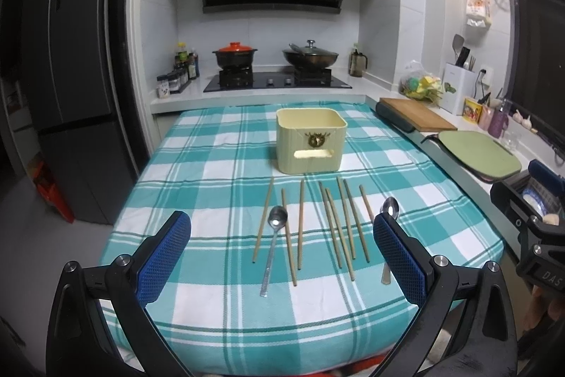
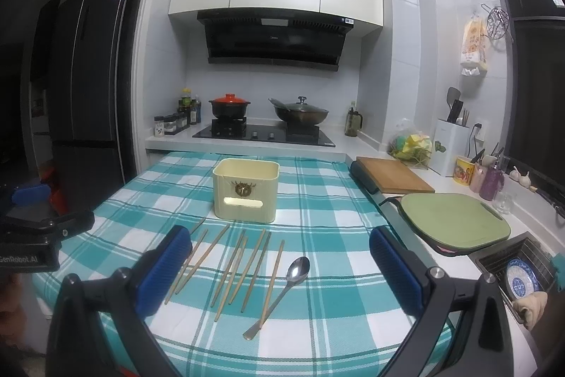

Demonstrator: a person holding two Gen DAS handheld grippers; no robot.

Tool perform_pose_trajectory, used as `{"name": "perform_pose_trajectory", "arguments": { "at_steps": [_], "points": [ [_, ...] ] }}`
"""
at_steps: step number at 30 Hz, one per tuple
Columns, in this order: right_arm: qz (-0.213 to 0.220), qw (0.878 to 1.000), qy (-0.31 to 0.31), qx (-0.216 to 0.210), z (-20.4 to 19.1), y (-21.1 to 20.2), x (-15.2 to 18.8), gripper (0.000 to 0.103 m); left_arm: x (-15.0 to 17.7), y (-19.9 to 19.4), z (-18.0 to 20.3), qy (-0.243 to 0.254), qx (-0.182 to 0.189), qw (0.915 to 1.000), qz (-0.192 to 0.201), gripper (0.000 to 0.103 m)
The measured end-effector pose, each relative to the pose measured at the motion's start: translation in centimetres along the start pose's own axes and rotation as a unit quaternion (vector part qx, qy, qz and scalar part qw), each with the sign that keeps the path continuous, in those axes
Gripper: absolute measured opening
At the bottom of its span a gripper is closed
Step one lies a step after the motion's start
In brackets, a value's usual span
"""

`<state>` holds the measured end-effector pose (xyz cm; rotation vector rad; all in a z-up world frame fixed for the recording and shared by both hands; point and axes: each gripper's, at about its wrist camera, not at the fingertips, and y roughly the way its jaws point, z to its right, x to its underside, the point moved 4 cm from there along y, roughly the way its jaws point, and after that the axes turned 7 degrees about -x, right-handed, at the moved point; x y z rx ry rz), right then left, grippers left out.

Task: Organize utensils
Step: 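Move both tools toward the chopsticks and spoons on the tablecloth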

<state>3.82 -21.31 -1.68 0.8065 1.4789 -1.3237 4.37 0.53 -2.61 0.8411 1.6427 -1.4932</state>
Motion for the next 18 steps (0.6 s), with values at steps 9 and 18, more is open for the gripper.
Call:
{"name": "perform_pose_trajectory", "arguments": {
  "at_steps": [9, 18],
  "points": [
    [0.003, 1.0, 0.007, 0.008, 0.22, -0.28, 0.15, 0.103, -0.53, -0.18, 0.08, 0.003, -0.007, 0.9999, 0.01, 0.103],
    [-0.002, 1.0, 0.015, 0.015, 0.54, 0.02, -0.05, 0.103, -0.71, -0.12, 0.11, 0.003, -0.015, 0.9997, 0.016, 0.103]
  ]
}}
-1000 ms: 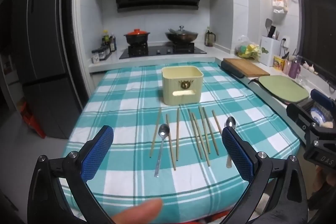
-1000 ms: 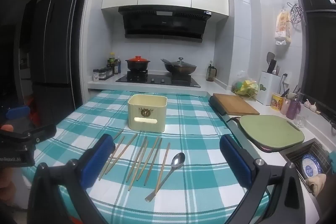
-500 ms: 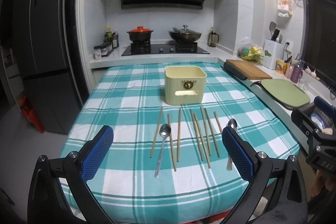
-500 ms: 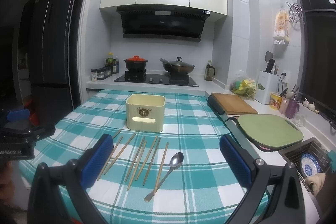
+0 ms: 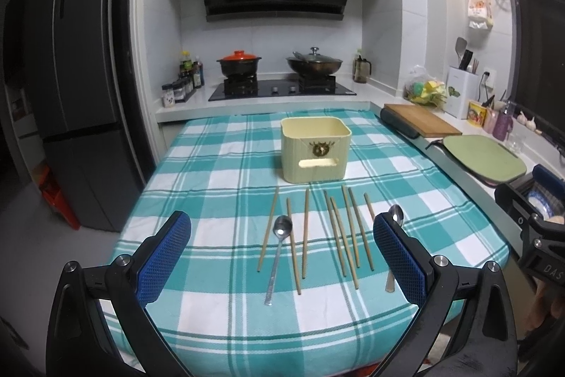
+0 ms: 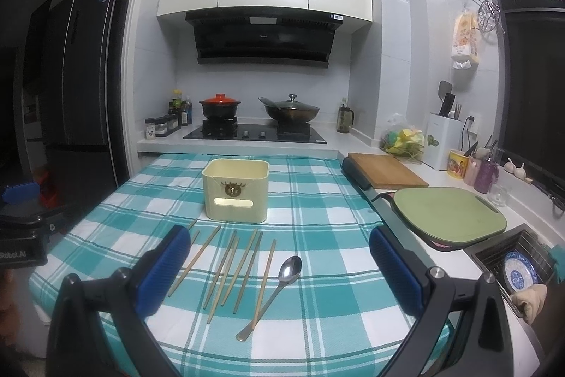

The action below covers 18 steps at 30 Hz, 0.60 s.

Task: Organize utensils
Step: 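Move both tools toward the chopsticks and spoons on the tablecloth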

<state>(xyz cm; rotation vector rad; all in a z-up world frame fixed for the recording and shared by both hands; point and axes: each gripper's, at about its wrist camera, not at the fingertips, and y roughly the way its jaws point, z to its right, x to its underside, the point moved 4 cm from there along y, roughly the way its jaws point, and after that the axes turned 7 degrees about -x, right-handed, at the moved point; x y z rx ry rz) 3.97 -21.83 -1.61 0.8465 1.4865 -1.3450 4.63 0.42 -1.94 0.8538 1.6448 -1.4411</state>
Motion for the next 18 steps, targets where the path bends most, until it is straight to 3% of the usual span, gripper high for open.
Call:
{"name": "perform_pose_trajectory", "arguments": {
  "at_steps": [18],
  "points": [
    [-0.001, 1.0, 0.0, 0.007, 0.11, 0.1, -0.04, 0.103, 0.39, 0.92, -0.21, -0.002, -0.012, 0.9999, -0.008, 0.103]
  ]
}}
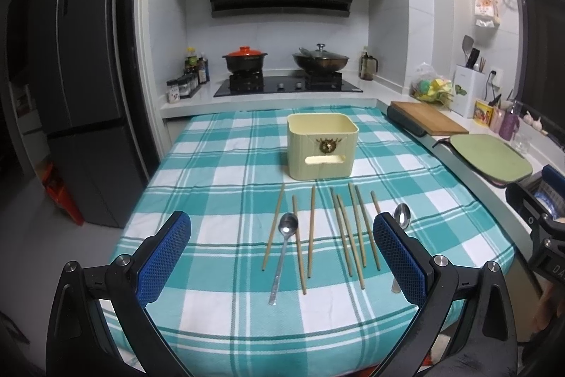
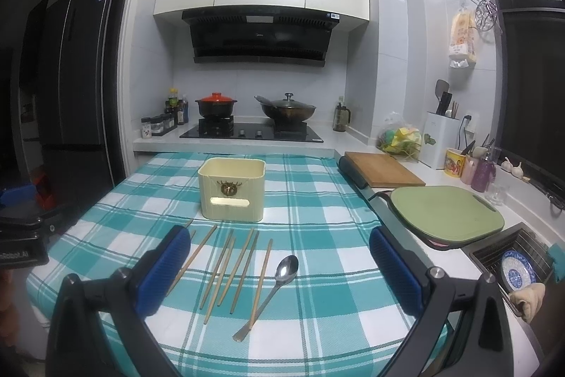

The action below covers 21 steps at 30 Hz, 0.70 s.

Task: Organize utensils
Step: 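Move both tools toward the chopsticks and spoons on the tablecloth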

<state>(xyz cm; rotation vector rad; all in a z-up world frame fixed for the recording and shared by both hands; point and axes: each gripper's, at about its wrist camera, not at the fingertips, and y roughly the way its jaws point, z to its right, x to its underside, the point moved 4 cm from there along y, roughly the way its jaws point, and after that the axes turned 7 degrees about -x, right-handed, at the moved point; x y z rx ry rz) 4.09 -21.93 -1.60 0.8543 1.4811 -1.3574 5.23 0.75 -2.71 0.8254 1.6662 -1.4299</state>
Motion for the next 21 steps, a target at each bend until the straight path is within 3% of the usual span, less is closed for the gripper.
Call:
{"name": "perform_pose_trajectory", "arguments": {
  "at_steps": [21],
  "points": [
    [-0.019, 1.0, 0.003, -0.014, 0.6, 1.9, 1.2, 0.103, 0.7, 3.5, 0.8, 0.006, 0.006, 0.9994, -0.033, 0.103]
  ]
}}
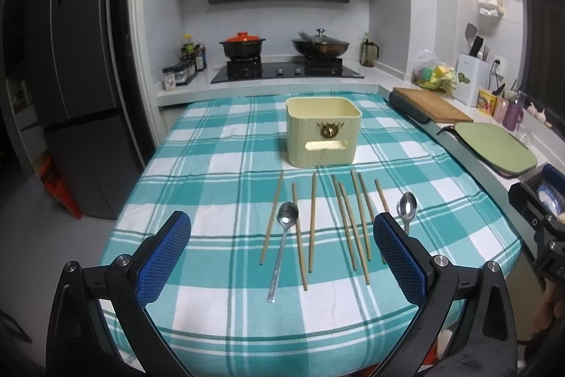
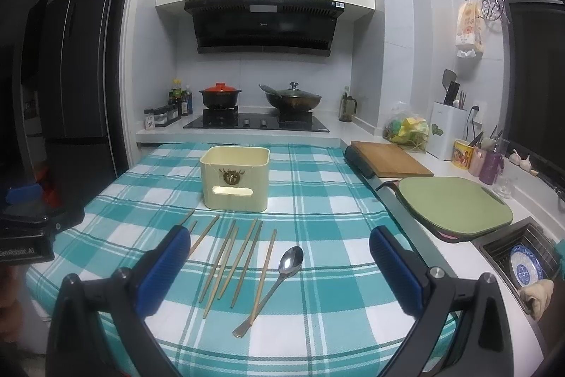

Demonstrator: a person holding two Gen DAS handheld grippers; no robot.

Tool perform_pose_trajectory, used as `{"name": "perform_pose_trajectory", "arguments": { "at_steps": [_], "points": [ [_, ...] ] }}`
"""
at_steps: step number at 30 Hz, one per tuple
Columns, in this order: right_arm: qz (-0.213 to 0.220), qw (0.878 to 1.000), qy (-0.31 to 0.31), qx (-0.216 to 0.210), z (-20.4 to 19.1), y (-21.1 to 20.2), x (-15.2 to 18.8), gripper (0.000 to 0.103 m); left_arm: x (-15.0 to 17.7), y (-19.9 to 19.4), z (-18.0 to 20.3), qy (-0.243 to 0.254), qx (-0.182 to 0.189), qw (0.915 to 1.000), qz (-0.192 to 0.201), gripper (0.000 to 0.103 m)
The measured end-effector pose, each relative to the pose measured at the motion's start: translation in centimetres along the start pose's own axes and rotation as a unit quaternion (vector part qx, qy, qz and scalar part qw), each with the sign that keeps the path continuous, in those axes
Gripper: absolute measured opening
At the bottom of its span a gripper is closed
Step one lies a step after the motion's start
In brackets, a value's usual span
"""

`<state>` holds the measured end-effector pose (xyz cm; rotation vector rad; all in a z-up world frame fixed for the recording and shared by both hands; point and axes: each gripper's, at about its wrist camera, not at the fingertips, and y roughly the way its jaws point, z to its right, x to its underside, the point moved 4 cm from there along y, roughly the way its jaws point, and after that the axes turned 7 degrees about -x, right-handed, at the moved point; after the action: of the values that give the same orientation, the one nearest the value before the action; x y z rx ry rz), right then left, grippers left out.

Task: Organize utensils
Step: 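Move both tools toward the chopsticks and spoons on the tablecloth, then close the right tool on a metal spoon while the left tool grasps a wooden chopstick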

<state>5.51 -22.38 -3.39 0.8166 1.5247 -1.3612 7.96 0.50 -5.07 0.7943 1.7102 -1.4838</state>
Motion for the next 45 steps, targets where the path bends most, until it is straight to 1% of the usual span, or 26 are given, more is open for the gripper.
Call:
{"name": "perform_pose_trajectory", "arguments": {
  "at_steps": [3, 7, 9, 11, 14, 16, 19, 22, 24, 29, 31, 33, 36, 38, 40, 42, 43, 45],
  "points": [
    [-0.016, 1.0, 0.003, 0.0, 0.1, 0.9, 0.2, 0.103, 0.1, 0.9, 0.2, -0.001, 0.003, 1.0, -0.009, 0.103],
    [-0.021, 1.0, 0.014, -0.005, 0.5, 1.5, 0.0, 0.103, 0.1, 0.8, -0.1, -0.01, 0.005, 0.9999, 0.004, 0.103],
    [-0.021, 1.0, 0.012, -0.006, 0.4, 1.7, 0.0, 0.103, 0.2, 1.0, -0.7, -0.022, 0.009, 0.9997, 0.001, 0.103],
    [-0.025, 1.0, 0.009, -0.005, 0.4, 1.9, 0.1, 0.103, 0.5, 1.5, -1.4, -0.038, 0.013, 0.9991, -0.012, 0.103],
    [-0.034, 0.999, 0.008, -0.01, 0.6, 2.4, 0.7, 0.103, 1.5, 3.0, -2.8, -0.06, 0.005, 0.9973, -0.043, 0.103],
    [-0.04, 0.999, 0.011, -0.008, 1.2, 2.8, 1.0, 0.103, 2.3, 4.3, -3.5, -0.052, -0.005, 0.9967, -0.063, 0.103],
    [-0.051, 0.999, 0.015, 0.007, 2.5, 3.8, 1.7, 0.103, 3.5, 5.9, -4.2, -0.039, -0.026, 0.9958, -0.079, 0.103],
    [-0.083, 0.996, 0.037, 0.006, 4.3, 6.0, 2.8, 0.103, 4.4, 7.9, -4.0, -0.035, -0.012, 0.9941, -0.102, 0.103],
    [-0.104, 0.993, 0.053, 0.001, 5.4, 7.4, 3.6, 0.103, 4.7, 9.0, -3.7, -0.029, -0.011, 0.9936, -0.108, 0.103],
    [-0.146, 0.984, 0.098, -0.015, 7.5, 11.0, 5.4, 0.103, 4.8, 11.4, -2.9, -0.001, -0.018, 0.993, -0.117, 0.103],
    [-0.167, 0.979, 0.115, -0.025, 7.9, 12.7, 6.2, 0.103, 4.6, 12.3, -2.7, 0.007, -0.014, 0.9928, -0.118, 0.103],
    [-0.187, 0.974, 0.125, -0.032, 8.2, 14.4, 7.1, 0.095, 4.5, 13.1, -2.6, 0.01, -0.006, 0.9923, -0.123, 0.103],
    [-0.22, 0.963, 0.145, -0.05, 8.3, 17.2, 8.4, 0.086, 4.6, 14.3, -2.6, 0.009, 0.001, 0.9909, -0.134, 0.103],
    [-0.237, 0.957, 0.159, -0.06, 8.0, 19.1, 9.4, 0.085, 4.7, 14.8, -2.6, 0.008, 0.0, 0.99, -0.141, 0.103],
    [-0.245, 0.953, 0.165, -0.063, 7.8, 20.8, 10.2, 0.085, 5.0, 15.2, -2.6, 0.005, 0.0, 0.9892, -0.146, 0.103],
    [-0.256, 0.951, 0.165, -0.056, 7.5, 22.4, 10.9, 0.082, 5.1, 15.4, -2.6, 0.003, -0.002, 0.9889, -0.149, 0.103],
    [-0.258, 0.95, 0.168, -0.054, 7.3, 23.1, 11.2, 0.081, 5.1, 15.5, -2.6, 0.003, -0.004, 0.9887, -0.15, 0.103],
    [-0.257, 0.953, 0.157, -0.04, 6.7, 24.3, 11.4, 0.08, 5.2, 15.9, -2.7, 0.004, -0.01, 0.9885, -0.151, 0.103]
  ]
}}
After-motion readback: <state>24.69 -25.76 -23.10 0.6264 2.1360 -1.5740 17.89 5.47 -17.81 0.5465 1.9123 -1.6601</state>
